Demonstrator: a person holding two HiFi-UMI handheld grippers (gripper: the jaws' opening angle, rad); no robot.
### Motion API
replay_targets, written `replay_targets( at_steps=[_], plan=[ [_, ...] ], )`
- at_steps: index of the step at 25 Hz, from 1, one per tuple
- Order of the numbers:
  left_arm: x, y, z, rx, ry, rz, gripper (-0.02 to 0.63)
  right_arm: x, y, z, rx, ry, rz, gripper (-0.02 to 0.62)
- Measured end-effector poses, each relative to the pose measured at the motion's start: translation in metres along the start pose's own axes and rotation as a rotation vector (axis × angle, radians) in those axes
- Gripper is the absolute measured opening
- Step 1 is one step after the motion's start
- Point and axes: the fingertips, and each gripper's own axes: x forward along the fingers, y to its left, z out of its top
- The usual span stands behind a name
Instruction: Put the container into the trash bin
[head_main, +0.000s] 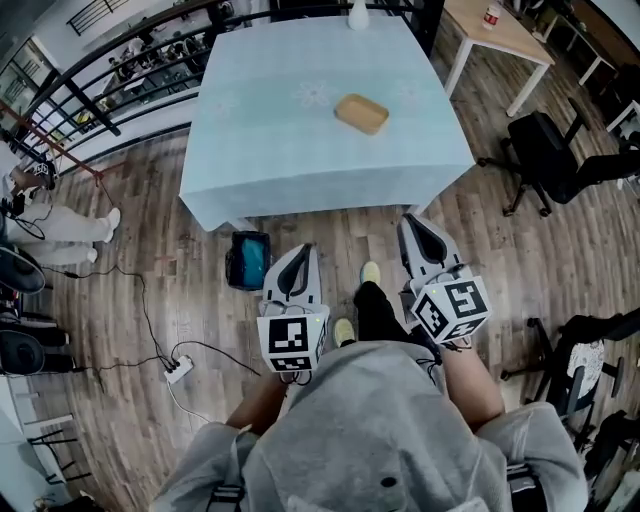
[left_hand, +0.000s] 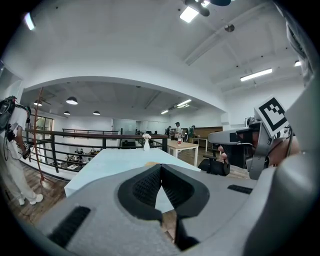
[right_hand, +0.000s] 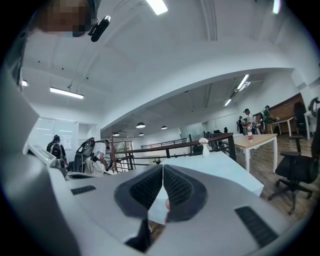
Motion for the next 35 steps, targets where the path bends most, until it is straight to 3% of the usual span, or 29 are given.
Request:
replay_targets(
  at_steps=[8,15,23,35],
  plan=[
    [0.021,-0.007,0.006,0.033,-0.014,-0.029,0.020,0.002,-0.050,0.003,0.023,-0.031,-0.077,0.028],
    [0.071,-0.001,0.009,0.044,-0.002,-0.051,0.020,0.032,-0.084,0.003,0.017,-0.037,-0.109,0.028],
    [0.164,0.014,0.015,0.038,0.030,-0.071,0.020,0.104,-0.139,-0.001,0.006,0.014,-0.113,0.028],
    [0.298,0.027,0.046,0.052,0.070,-0.097,0.020,0.205,-0.222,0.024,-0.011,0.048,-0.108,0.028]
  ],
)
